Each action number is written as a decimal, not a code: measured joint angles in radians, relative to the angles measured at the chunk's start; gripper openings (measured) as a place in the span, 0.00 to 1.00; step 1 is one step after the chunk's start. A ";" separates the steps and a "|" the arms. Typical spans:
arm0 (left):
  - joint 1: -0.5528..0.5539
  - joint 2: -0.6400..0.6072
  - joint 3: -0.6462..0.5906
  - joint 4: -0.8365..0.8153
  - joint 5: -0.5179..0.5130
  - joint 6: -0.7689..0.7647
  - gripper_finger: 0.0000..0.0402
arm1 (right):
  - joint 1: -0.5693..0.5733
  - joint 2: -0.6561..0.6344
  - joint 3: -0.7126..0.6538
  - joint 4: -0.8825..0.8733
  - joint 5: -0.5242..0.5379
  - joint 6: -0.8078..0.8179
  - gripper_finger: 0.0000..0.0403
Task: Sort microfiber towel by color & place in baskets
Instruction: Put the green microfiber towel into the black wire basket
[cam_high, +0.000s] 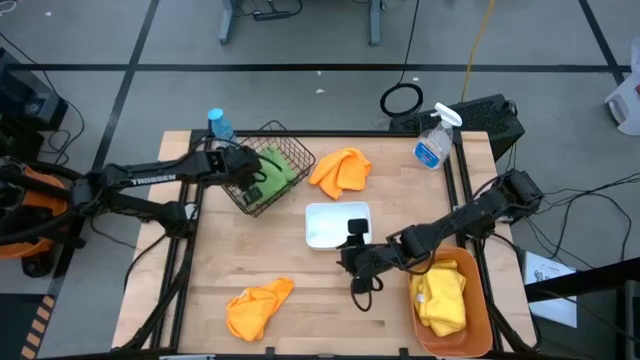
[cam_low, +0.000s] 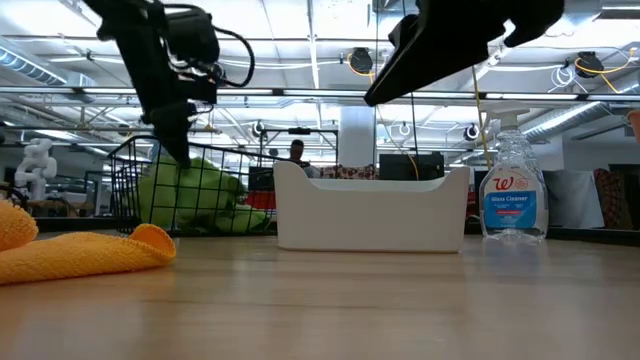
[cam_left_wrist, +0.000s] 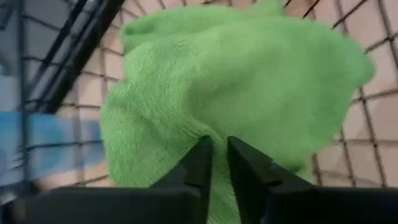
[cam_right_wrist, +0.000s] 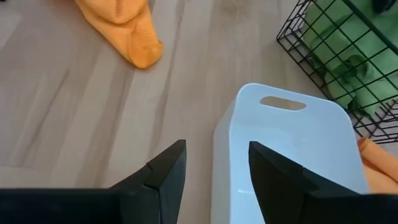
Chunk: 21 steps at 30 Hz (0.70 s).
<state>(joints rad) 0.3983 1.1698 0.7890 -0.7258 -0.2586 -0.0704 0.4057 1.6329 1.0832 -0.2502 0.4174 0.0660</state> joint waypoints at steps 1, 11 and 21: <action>0.006 0.000 -0.016 0.039 0.022 -0.001 0.10 | -0.005 0.000 0.000 0.000 0.000 -0.005 0.41; 0.067 0.000 -0.128 0.122 0.084 -0.002 0.04 | -0.040 0.000 0.000 0.023 -0.003 -0.030 0.41; 0.074 -0.045 -0.094 0.121 0.113 -0.003 0.04 | -0.040 0.000 0.000 0.022 -0.004 -0.028 0.41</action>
<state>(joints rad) 0.4719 1.1252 0.6947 -0.6044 -0.1453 -0.0734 0.3659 1.6329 1.0832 -0.2282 0.4133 0.0381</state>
